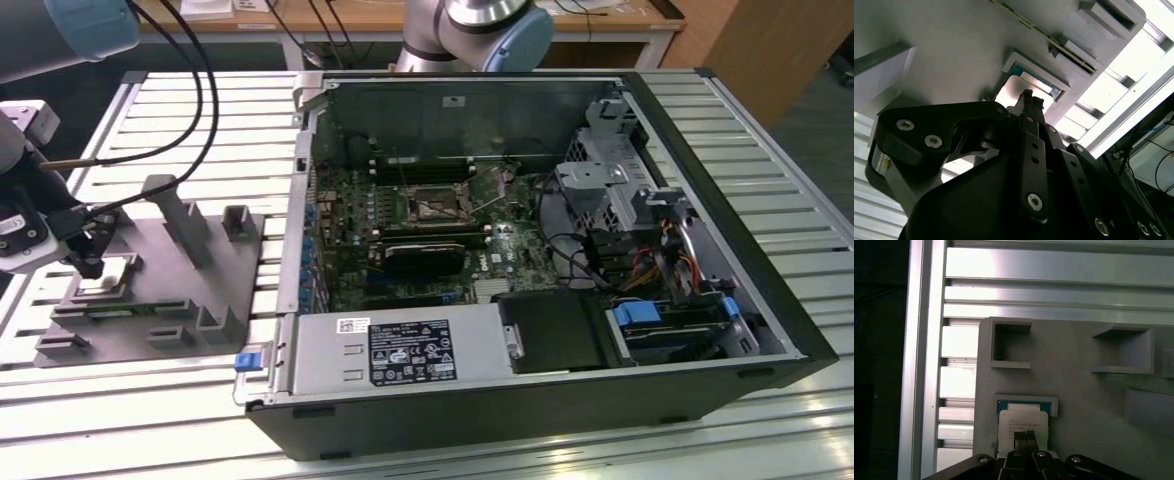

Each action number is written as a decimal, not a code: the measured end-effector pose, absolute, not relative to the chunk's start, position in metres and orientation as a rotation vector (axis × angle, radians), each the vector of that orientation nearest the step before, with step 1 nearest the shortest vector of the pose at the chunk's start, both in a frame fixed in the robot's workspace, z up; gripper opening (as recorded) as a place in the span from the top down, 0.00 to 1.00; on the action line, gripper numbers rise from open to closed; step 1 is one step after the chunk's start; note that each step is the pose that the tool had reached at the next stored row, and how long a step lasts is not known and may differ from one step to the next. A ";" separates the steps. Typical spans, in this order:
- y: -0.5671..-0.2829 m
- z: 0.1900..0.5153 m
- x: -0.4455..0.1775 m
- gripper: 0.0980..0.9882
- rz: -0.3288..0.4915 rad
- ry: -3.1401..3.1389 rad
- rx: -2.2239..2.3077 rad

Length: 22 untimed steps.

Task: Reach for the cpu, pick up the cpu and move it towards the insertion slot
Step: 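Pick up the cpu and move it towards the insertion slot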

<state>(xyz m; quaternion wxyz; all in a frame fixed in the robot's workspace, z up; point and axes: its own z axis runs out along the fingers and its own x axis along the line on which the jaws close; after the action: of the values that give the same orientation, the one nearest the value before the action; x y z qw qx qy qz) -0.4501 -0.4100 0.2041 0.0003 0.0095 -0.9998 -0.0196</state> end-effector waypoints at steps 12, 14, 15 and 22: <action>-0.410 0.204 -0.450 0.85 -0.065 -3.140 0.030; -0.410 0.204 -0.450 0.71 -0.066 -3.140 0.030; -0.410 0.204 -0.450 0.71 -0.066 -3.140 0.030; -0.410 0.204 -0.450 0.45 -0.068 -3.140 0.030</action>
<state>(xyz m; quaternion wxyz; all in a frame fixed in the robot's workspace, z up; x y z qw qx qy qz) -0.4501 -0.4100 0.2041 0.0003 0.0096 -0.9997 -0.0218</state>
